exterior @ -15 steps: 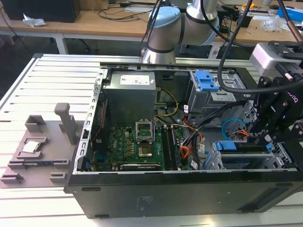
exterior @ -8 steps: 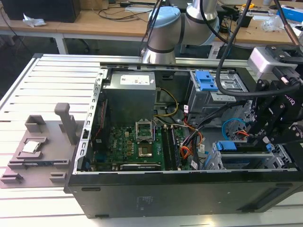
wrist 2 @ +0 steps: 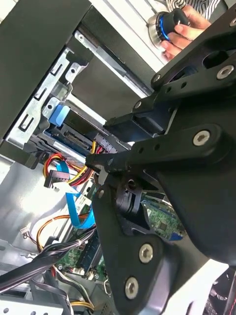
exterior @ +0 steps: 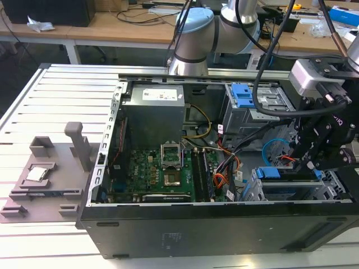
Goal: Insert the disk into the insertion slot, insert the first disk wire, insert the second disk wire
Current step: 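Insert the first disk wire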
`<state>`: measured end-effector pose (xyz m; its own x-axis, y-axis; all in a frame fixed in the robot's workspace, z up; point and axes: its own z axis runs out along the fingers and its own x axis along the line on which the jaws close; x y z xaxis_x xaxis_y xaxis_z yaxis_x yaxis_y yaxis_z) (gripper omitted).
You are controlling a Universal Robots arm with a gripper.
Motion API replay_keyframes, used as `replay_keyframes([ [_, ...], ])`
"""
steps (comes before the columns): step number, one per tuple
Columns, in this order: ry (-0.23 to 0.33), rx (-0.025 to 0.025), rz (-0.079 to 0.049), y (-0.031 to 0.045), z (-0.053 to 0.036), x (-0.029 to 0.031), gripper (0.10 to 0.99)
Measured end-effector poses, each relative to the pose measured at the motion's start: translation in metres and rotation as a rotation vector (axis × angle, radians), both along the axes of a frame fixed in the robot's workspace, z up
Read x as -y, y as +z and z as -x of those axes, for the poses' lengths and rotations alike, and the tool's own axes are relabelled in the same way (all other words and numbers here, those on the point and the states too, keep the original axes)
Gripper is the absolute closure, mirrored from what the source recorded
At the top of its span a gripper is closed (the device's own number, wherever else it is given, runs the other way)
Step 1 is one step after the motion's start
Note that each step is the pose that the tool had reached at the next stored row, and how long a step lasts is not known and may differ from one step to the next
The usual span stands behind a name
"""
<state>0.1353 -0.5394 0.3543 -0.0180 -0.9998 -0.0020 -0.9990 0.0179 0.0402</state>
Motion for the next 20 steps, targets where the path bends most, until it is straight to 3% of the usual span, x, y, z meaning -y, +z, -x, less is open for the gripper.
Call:
replay_keyframes([
  [6, 0.0, 0.0, 0.0, -0.0002, -0.0001, 0.0, 0.729],
  [9, 0.0, 0.0, 0.0, -0.0002, -0.0002, 0.0, 0.918],
  [16, 0.0, 0.0, 0.0, -0.0004, -0.0003, 0.0, 0.922],
  [20, 0.0, -0.0006, 0.0, -0.0038, -0.0062, 0.0, 0.922],
])
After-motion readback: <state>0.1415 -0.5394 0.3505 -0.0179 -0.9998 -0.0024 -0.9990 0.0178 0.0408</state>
